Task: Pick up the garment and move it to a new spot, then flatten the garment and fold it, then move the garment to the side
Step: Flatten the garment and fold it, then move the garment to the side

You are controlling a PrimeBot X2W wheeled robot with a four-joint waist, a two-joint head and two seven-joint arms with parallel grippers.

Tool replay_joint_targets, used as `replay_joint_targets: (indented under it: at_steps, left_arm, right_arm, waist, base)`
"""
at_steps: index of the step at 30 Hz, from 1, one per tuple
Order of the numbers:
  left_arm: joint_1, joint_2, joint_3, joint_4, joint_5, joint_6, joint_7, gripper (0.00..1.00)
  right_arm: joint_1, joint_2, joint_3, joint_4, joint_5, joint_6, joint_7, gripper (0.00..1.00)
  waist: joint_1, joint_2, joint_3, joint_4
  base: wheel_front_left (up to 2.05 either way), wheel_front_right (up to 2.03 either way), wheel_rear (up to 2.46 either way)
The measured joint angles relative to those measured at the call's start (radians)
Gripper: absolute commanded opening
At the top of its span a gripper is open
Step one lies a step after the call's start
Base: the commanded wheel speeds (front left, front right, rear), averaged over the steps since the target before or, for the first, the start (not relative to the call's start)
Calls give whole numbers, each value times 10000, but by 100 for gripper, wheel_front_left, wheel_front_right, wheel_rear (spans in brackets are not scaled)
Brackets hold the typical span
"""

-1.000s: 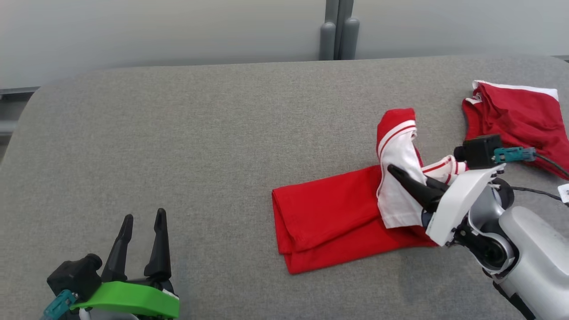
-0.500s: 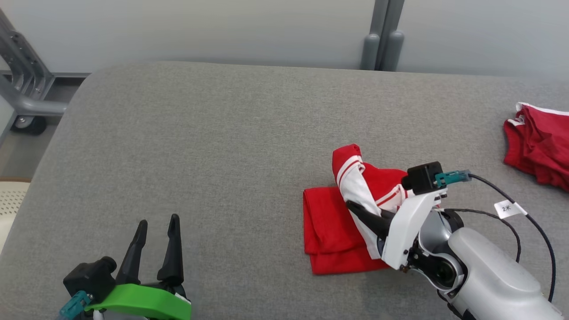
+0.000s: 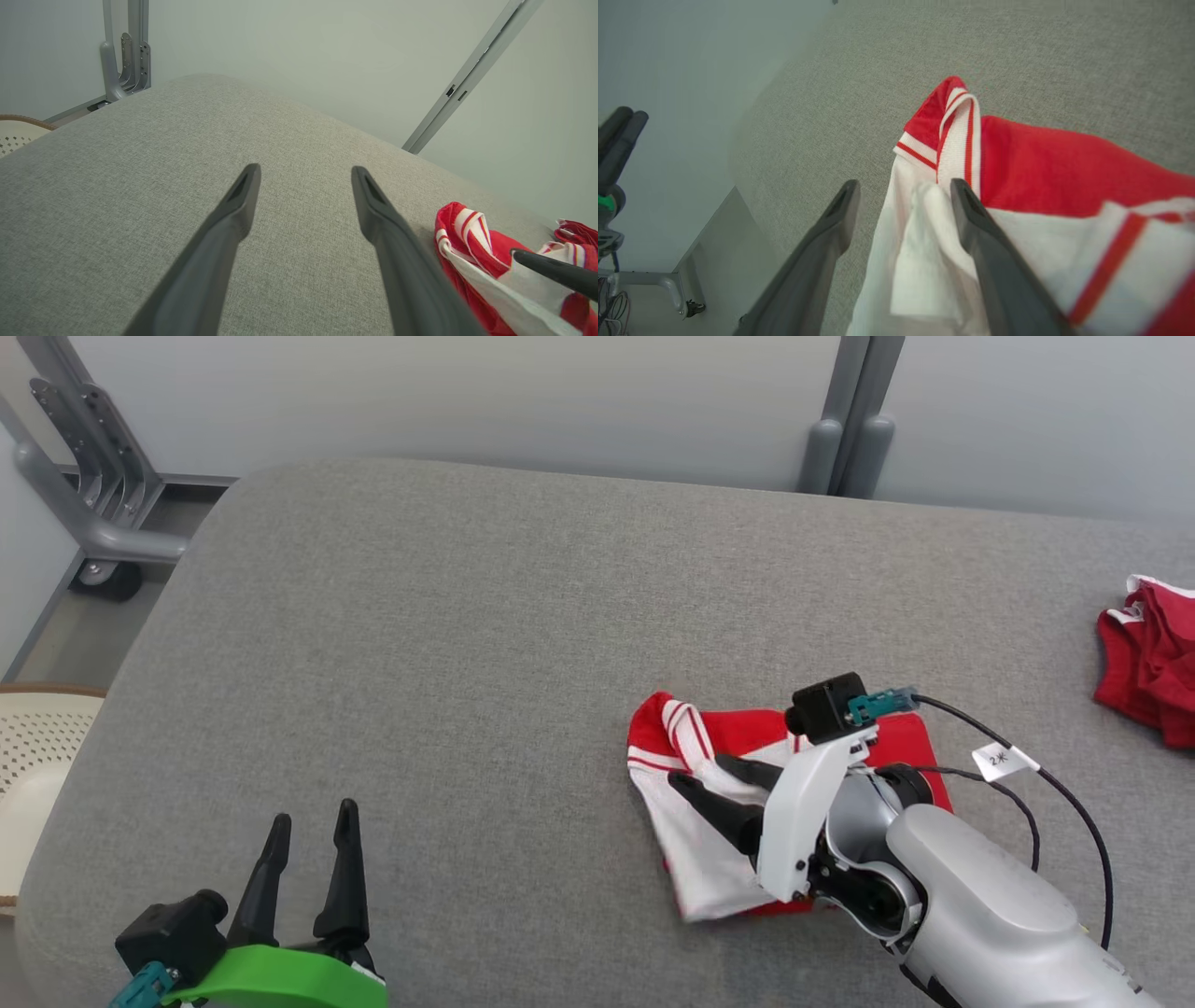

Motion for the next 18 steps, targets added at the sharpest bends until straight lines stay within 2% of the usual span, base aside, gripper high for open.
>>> replay_joint_targets:
  at_steps: [8, 12, 13, 14, 18]
  left_arm:
    - [81, 13, 94, 6, 0, 0, -2, 100]
    - [150, 29, 176, -27, 2, 0, -4, 100]
    - [197, 31, 190, -40, 4, 0, -4, 100]
    - [286, 36, 188, -67, 38, 0, -4, 100]
    - [292, 40, 42, -173, 107, 0, 4, 100]
  right_arm:
    - [-176, 380, 113, -965, -29, 157, -299, 100]
    - [-188, 86, -489, -1296, -12, 140, -788, 100]
    - [-191, -77, -715, -1317, -12, 92, -905, 100]
    - [-191, -439, -1235, -1308, -13, -167, -1175, 100]
    - [-187, -1241, -1952, -972, -61, -623, -1523, 100]
  waist:
    - [0, 0, -171, -402]
    - [0, 0, -269, -685]
    - [0, 0, -288, -757]
    - [0, 0, -314, -896]
    - [0, 0, -275, -1087]
  base:
    - [0, 0, 0]
    - [0, 0, 0]
    - [0, 0, 0]
    - [0, 0, 0]
    - [0, 0, 0]
